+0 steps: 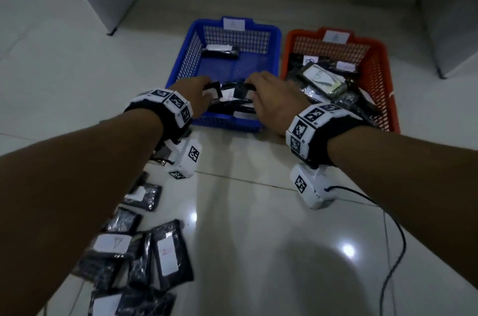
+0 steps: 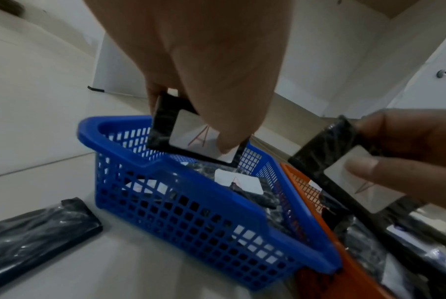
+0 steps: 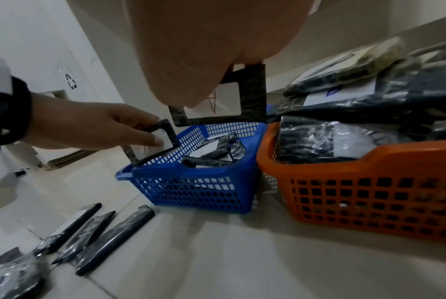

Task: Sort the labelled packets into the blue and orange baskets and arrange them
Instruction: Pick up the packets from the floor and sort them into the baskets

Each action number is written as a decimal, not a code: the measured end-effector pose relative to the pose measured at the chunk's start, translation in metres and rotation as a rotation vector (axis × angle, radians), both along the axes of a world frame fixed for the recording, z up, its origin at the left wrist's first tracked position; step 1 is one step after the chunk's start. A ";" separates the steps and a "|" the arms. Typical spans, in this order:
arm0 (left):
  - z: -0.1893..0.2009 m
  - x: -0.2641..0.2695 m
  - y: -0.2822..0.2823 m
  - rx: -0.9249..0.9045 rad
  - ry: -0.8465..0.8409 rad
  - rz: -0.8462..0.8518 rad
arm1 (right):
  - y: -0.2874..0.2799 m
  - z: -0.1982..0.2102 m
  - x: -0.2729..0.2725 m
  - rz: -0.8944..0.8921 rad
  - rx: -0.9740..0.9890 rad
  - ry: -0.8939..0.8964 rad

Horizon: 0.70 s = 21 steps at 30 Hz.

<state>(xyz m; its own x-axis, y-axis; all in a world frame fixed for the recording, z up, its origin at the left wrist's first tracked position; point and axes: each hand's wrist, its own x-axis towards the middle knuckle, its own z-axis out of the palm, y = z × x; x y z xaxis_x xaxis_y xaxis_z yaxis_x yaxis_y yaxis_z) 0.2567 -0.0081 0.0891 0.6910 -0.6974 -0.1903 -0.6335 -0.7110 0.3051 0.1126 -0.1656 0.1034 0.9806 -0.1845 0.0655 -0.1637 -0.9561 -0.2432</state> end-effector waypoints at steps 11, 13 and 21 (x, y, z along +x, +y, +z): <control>-0.028 0.053 0.071 -0.158 -0.166 -0.006 | 0.029 -0.038 0.080 -0.063 -0.121 0.146; -0.024 0.063 0.100 -0.103 -0.164 -0.005 | 0.049 -0.031 0.089 -0.012 -0.128 0.073; -0.038 0.071 0.163 0.191 0.037 0.066 | 0.155 -0.040 0.114 0.480 -0.012 0.331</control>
